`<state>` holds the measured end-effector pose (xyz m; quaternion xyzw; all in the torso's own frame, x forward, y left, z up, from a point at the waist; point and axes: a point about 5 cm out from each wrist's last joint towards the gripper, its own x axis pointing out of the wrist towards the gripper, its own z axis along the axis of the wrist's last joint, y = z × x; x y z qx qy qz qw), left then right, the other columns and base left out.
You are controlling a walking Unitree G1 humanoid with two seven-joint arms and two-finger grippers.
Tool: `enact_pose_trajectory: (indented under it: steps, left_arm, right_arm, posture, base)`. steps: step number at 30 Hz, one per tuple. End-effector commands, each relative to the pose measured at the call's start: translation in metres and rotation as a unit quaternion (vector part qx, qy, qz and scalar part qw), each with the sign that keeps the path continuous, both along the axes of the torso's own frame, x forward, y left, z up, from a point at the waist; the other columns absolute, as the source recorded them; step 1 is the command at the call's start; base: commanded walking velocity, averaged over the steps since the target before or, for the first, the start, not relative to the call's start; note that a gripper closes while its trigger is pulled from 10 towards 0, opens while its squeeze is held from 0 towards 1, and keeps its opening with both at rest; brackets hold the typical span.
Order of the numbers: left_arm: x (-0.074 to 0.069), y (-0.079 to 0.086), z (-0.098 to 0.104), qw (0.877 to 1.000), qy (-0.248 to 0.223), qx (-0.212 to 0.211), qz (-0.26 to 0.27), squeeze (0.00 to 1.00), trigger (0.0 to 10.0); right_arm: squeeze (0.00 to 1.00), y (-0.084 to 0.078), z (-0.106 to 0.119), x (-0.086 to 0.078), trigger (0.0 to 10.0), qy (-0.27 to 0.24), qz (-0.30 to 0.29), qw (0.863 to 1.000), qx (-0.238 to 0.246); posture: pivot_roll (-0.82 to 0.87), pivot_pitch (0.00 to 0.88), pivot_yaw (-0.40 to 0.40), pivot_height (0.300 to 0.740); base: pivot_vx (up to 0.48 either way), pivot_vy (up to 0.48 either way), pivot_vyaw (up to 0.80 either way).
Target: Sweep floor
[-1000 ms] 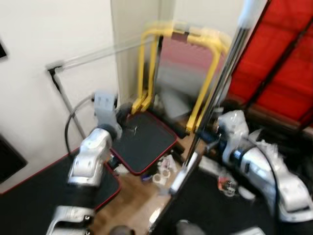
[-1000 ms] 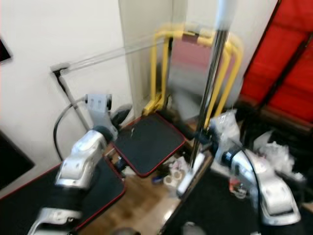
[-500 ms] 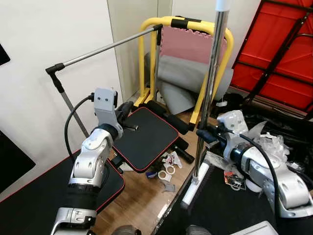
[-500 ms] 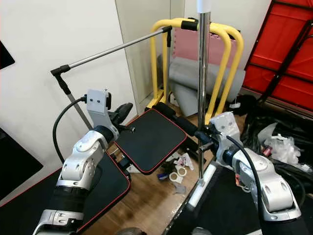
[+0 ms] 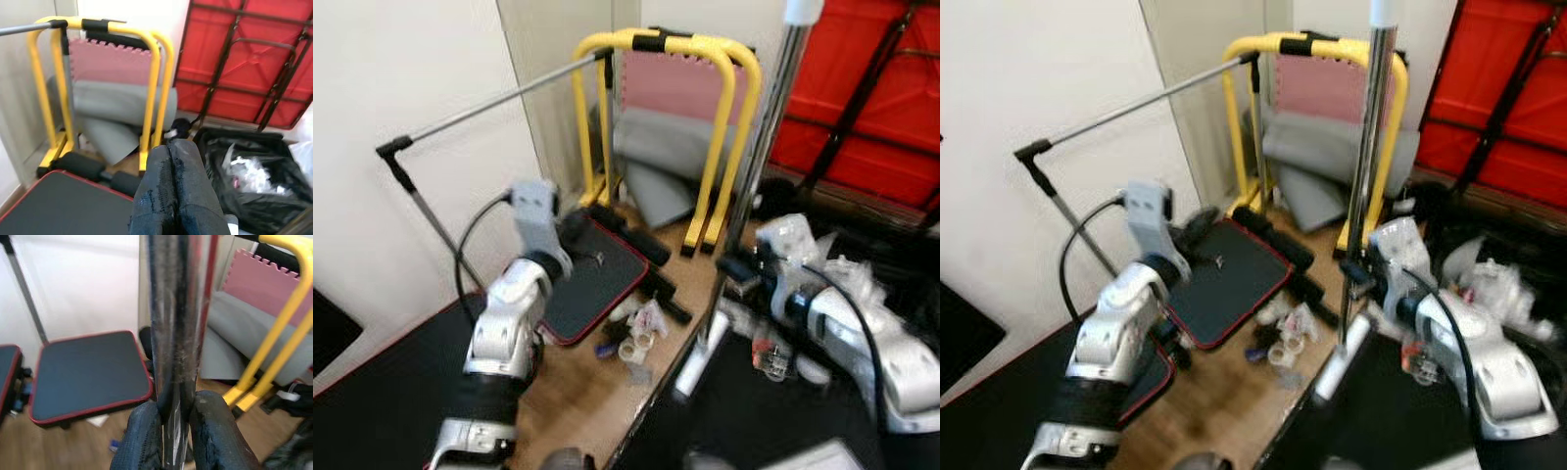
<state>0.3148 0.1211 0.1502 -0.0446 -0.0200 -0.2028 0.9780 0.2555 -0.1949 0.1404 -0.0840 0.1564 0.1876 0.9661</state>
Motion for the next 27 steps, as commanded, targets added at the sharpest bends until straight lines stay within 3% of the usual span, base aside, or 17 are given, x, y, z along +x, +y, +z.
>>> enact_pose_trajectory:
  steps: [1, 18, 20, 23, 25, 26, 27]
  left_arm:
    - [-0.001, 0.006, -0.005, 1.0, 0.014, 0.0, 0.008, 0.0, 10.0]
    - [0.002, 0.009, 0.001, 1.0, 0.007, -0.008, 0.017, 0.0, 10.0]
    - [0.007, 0.012, 0.019, 0.999, -0.03, -0.009, 0.007, 0.0, 10.0]
    - [0.009, 0.012, 0.031, 0.998, -0.055, -0.007, 0.0, 0.0, 10.0]
    - [0.013, 0.01, 0.059, 0.994, -0.108, -0.011, -0.023, 0.0, 10.0]
    - [0.012, 0.003, 0.082, 0.985, -0.149, -0.035, -0.078, 0.38, 10.0]
    - [0.012, 0.003, 0.082, 0.985, -0.149, -0.035, -0.078, 0.38, 10.0]
  right_arm:
    - [0.0, 0.002, 0.007, 0.001, 10.0, -0.018, 0.003, 1.0, 0.003]
    - [0.0, 0.003, 0.009, 0.001, 10.0, -0.022, 0.009, 1.0, 0.004]
    - [0.0, 0.001, 0.011, 0.003, 10.0, -0.026, 0.011, 1.0, 0.0]
    - [0.0, 0.0, 0.013, 0.005, 10.0, -0.029, 0.011, 1.0, -0.001]
    - [0.0, -0.001, 0.019, 0.008, 10.0, -0.038, 0.02, 0.999, -0.005]
    - [0.0, 0.001, 0.023, 0.011, 10.0, -0.046, 0.034, 0.998, -0.005]
    - [0.0, 0.001, 0.023, 0.011, 10.0, -0.046, 0.034, 0.998, -0.005]
  posture:
    - [0.01, 0.0, -0.031, 0.74]
    - [0.01, 0.0, -0.033, 0.74]
    - [0.01, 0.0, -0.036, 0.74]
    - [0.01, 0.0, -0.038, 0.74]
    - [0.01, 0.0, -0.041, 0.74]
    - [0.01, 0.0, -0.042, 0.74]
    - [0.01, 0.0, -0.042, 0.74]
  base:
    - [0.0, 0.0, 0.0]
    - [0.0, 0.0, 0.0]
    - [0.0, 0.0, 0.0]
    - [0.0, 0.0, 0.0]
    - [0.0, 0.0, 0.0]
    - [0.0, 0.0, 0.0]
    - [0.0, 0.0, 0.0]
